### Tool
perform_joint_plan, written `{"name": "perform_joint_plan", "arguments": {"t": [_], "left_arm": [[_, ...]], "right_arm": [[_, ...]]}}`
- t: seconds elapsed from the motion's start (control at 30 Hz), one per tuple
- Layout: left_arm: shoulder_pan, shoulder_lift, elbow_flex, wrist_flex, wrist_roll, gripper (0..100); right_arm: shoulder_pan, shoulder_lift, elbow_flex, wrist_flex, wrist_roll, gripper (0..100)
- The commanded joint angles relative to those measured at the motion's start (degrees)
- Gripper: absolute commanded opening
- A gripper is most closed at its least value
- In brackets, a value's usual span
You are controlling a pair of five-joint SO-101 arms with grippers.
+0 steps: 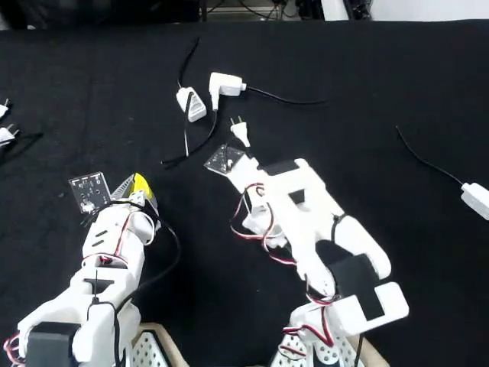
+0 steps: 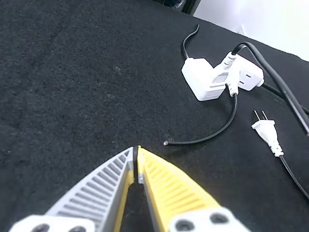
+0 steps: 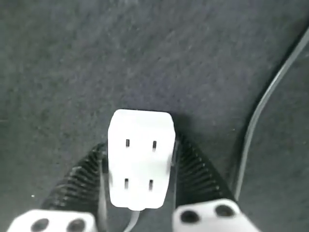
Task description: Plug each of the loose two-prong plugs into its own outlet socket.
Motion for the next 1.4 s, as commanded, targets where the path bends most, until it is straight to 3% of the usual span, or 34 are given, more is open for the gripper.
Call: {"name": "perform_joint_plan", "arguments": {"t": [0.0,0.2,0.4,0.6,0.73,1.07,1.37], "left_arm": [[0.48,-0.7,0.92,0.09,-0.35,3],[0.48,-0.7,0.92,0.09,-0.35,3],[0.48,-0.7,0.92,0.09,-0.35,3],[0.48,-0.7,0.92,0.09,-0.35,3],[0.48,-0.7,0.92,0.09,-0.35,3],[0.48,-0.7,0.92,0.09,-0.35,3],[0.48,-0.7,0.92,0.09,-0.35,3]], "right_arm": [[-0.53,-1.19,-0.04,2.9,-1.05,11.8],[-1.67,-5.49,-5.85,10.9,-2.55,27.9],[-3.96,-12.88,-10.59,13.8,-2.81,28.6],[-3.78,-12.26,-14.55,4.31,-1.14,28.6],[-2.9,-4.44,-21.76,0.97,-0.79,28.6],[-0.97,27.21,-54.29,4.57,-0.44,28.6],[4.04,46.46,-79.78,4.57,-0.44,28.6]]}}
